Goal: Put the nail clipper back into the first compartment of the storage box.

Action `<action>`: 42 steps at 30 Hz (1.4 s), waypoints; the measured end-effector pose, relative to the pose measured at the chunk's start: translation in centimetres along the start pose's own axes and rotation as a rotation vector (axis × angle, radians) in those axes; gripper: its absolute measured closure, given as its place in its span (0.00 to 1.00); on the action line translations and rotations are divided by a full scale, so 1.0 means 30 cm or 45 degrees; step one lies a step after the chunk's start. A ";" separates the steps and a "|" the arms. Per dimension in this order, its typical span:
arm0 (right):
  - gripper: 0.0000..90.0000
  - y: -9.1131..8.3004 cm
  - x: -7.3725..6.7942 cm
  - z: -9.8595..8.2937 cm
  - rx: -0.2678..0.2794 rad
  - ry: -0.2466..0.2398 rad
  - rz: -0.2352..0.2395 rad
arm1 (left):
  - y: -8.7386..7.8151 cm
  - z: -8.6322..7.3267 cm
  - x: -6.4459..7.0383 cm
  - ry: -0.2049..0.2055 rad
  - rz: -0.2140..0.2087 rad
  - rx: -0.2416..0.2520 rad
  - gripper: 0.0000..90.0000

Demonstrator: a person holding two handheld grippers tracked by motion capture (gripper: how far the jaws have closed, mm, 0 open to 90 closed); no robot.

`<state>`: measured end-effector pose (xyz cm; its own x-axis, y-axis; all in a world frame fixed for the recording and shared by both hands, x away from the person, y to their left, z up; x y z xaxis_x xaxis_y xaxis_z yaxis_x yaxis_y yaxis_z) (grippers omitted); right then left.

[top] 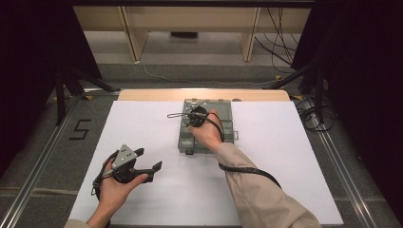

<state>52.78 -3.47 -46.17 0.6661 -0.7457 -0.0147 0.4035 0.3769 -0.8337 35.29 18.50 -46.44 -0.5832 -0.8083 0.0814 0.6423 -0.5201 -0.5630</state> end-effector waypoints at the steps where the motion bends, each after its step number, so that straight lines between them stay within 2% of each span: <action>1: 0.89 0.000 -0.001 0.000 -0.001 0.002 0.004 | 0.000 0.000 0.000 0.000 0.001 0.000 0.17; 3: 0.89 0.005 0.001 0.001 0.009 -0.009 -0.009 | -0.001 0.000 0.000 0.002 0.001 0.000 0.17; 7: 0.89 0.005 -0.005 0.003 0.001 0.006 0.002 | 0.000 0.000 0.000 0.000 0.000 0.000 0.17; 25: 0.88 0.020 -0.006 0.001 0.001 -0.004 0.004 | -0.001 0.000 0.000 0.002 -0.002 -0.001 0.17; 26: 0.85 0.023 -0.005 0.000 0.011 -0.017 0.005 | -0.001 0.000 -0.001 0.002 0.000 -0.001 0.17; 28: 0.74 0.025 -0.006 0.000 0.026 -0.022 0.021 | -0.001 0.000 -0.003 0.016 -0.003 -0.002 0.17; 29: 0.71 0.024 -0.009 0.000 0.041 -0.010 0.034 | -0.001 0.000 -0.003 0.017 -0.003 -0.002 0.17; 32: 0.65 0.023 -0.004 -0.001 0.079 -0.063 0.025 | -0.002 0.000 -0.001 0.004 0.005 -0.002 0.17; 35: 0.60 0.016 -0.003 -0.008 0.088 -0.052 0.036 | -0.001 0.000 -0.001 0.003 0.000 0.000 0.17; 36: 0.58 0.018 -0.002 -0.008 0.119 -0.056 0.027 | -0.002 0.000 0.000 0.003 0.005 -0.002 0.17; 37: 0.57 0.009 0.000 -0.010 0.104 -0.055 0.043 | -0.002 0.000 -0.001 0.003 0.001 0.000 0.17; 38: 0.55 0.010 0.003 -0.010 0.139 -0.056 0.025 | -0.001 0.000 -0.001 0.003 0.001 0.000 0.17; 39: 0.54 -0.004 0.006 -0.011 0.118 -0.050 0.041 | -0.001 0.000 -0.001 0.003 0.001 -0.001 0.17; 40: 0.52 -0.011 0.011 -0.011 0.134 -0.062 0.029 | -0.001 0.000 -0.001 0.003 0.001 -0.001 0.17; 42: 0.49 -0.023 0.016 -0.011 0.171 -0.043 0.019 | -0.001 0.000 0.000 0.000 0.005 -0.002 0.17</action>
<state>52.61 -4.26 -45.80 0.6926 -0.7213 -0.0058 0.4723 0.4596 -0.7521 35.27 18.51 -46.42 -0.5809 -0.8101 0.0794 0.6437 -0.5169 -0.5643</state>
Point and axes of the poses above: each handheld gripper's, and its own axes: y roughly forward along the jaws, z roughly out of its top, x roughly to its right, the point moved 2 cm from there along y, roughly forward along the jaws, and after that the axes turned 9 degrees about -x, right-handed, at the moved point
